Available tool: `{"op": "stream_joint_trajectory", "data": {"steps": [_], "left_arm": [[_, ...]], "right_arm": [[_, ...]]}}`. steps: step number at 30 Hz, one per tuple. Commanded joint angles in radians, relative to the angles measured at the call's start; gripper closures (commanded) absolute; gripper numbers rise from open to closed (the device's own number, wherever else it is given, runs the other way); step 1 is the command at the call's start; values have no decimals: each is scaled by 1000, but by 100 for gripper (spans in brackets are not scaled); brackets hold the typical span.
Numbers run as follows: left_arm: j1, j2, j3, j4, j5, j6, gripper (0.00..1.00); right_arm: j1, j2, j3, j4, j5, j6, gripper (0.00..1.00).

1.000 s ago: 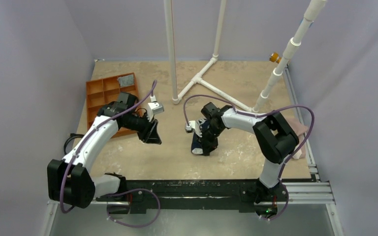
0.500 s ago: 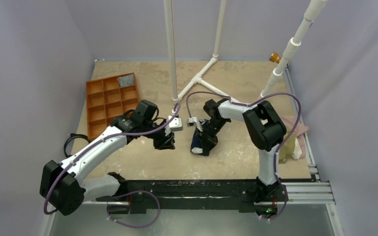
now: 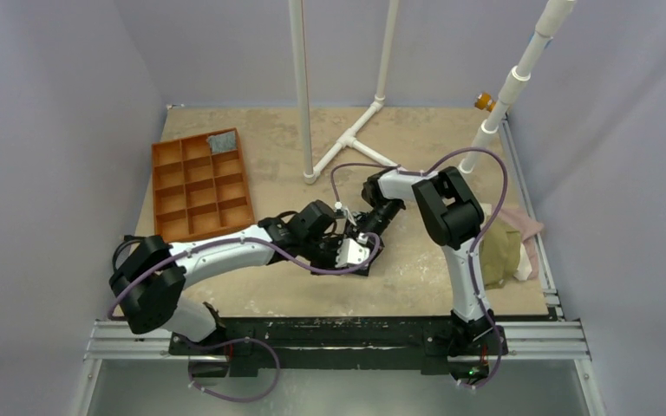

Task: Roll the underwear
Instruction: Roll the underwear to the center of the board.

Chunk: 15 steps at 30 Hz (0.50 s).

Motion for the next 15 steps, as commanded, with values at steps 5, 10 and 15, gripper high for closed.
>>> {"op": "stream_joint_trajectory", "data": {"steps": [5, 10, 15], "left_arm": [[-119, 72, 1, 182, -158, 84, 69], [-136, 132, 19, 189, -224, 92, 69], [-135, 178, 36, 187, -249, 98, 69]], "right_arm": [[-11, 57, 35, -26, 43, -51, 97], [-12, 56, 34, -22, 43, -48, 97], [-14, 46, 24, -7, 47, -37, 97]]}}
